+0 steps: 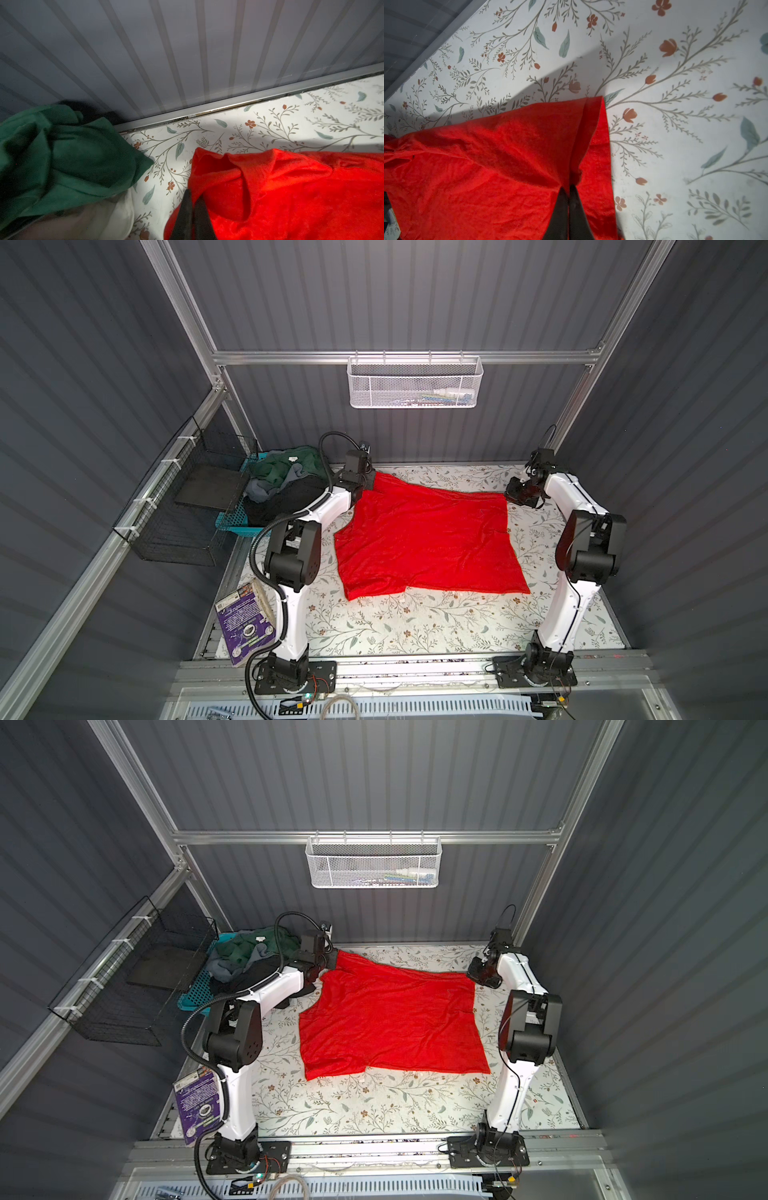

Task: Fold and stack the t-shirts

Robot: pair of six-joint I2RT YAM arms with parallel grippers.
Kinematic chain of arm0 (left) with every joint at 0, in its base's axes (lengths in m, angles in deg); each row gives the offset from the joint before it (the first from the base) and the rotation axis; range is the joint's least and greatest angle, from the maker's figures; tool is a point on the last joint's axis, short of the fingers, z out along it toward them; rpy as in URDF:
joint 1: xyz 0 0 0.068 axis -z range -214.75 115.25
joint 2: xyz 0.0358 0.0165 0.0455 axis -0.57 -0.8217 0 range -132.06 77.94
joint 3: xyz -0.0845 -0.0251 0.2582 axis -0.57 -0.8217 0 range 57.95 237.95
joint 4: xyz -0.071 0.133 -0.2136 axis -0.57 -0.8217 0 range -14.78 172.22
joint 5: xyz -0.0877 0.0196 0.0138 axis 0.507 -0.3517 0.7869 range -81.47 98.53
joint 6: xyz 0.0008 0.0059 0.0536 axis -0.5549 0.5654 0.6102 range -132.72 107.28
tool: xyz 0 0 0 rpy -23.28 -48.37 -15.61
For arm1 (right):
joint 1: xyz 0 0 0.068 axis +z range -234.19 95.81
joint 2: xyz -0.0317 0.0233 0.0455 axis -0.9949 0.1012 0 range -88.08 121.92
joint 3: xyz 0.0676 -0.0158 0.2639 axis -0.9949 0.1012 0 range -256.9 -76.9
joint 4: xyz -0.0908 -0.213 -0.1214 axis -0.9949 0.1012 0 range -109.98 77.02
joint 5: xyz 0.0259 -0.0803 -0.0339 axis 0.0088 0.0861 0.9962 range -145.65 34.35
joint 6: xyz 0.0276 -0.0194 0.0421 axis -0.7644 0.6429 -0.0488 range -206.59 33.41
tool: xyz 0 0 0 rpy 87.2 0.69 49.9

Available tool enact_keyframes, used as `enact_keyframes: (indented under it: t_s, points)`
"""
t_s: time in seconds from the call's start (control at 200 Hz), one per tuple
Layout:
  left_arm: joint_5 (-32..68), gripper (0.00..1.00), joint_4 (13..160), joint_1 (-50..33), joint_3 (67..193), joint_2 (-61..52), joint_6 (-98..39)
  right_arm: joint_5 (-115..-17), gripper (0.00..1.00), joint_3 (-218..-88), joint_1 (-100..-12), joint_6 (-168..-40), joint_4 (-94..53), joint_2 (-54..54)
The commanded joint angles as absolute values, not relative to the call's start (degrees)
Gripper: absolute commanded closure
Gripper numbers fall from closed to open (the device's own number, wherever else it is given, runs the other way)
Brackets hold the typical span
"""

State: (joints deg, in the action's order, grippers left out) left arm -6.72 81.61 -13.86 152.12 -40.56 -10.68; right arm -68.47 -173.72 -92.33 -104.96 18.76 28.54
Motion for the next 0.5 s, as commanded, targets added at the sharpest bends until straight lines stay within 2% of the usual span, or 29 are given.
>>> enact_keyframes:
  t_s: [0.0,0.495]
  points:
    - [-7.4,1.00,83.3,-13.2,149.7,-35.4,-13.5,-69.7,1.00,-171.0,-92.0,-106.3,17.2,25.6]
    - [-9.9,1.00,81.9,-10.2,133.4,-26.7,-21.9,-71.3,1.00,-162.3,-91.9,-107.8,14.9,19.3]
